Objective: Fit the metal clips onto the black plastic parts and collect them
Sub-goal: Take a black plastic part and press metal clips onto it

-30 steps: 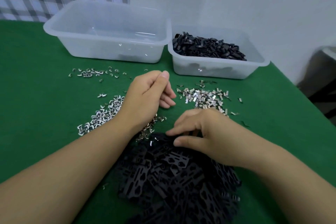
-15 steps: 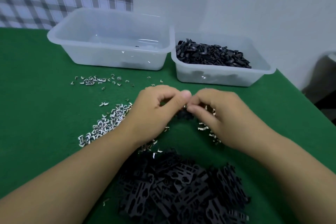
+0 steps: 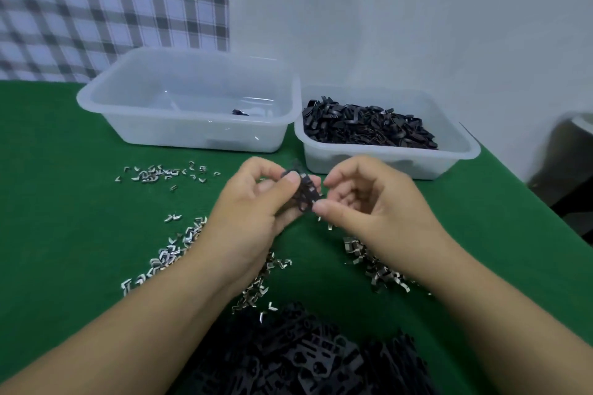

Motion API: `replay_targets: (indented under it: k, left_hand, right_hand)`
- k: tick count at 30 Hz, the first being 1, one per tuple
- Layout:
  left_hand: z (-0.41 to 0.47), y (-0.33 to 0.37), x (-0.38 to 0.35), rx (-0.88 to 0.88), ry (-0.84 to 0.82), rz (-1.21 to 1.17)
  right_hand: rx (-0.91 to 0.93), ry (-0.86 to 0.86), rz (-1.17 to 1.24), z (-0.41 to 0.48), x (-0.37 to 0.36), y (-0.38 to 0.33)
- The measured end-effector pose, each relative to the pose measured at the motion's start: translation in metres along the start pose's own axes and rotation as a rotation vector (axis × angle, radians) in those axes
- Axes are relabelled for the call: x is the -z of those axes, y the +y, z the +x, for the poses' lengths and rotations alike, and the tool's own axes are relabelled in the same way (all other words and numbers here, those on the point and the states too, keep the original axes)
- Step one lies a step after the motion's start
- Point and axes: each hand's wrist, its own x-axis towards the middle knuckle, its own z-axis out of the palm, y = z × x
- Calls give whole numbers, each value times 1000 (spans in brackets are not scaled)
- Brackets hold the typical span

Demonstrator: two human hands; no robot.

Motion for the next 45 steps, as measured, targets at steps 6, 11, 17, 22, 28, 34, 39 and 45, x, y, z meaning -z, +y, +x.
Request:
replay_targets:
  k: [6,11,17,22,28,34,39,45]
  left_hand:
    - [2,-7,6,-55,9,143]
    - [2,-7,10,-243,55,442]
    - [1,-8,10,-361,113,449]
    - [-1,-9,8,-351,97,495]
    - [0,-14,9,-301,102,398]
    - [-1,-13,11,-348,105,604]
    - [-4,-15,10,-431,82,830]
    - [-3,-17,13,-560,-3,1130]
  right_hand:
    - [18,139,17,11,-4,6]
    - [-35,249,-223,8,12,19]
    - [-83,-9,-524,4,19,26]
    - [28,-133,-675,6,10,29]
    - [101,-184,-773,10,10,31]
    - [89,-51,-600,6,14,30]
    - [40,183,-269,2,6,26]
    - [68,149,-250,-1,-7,29]
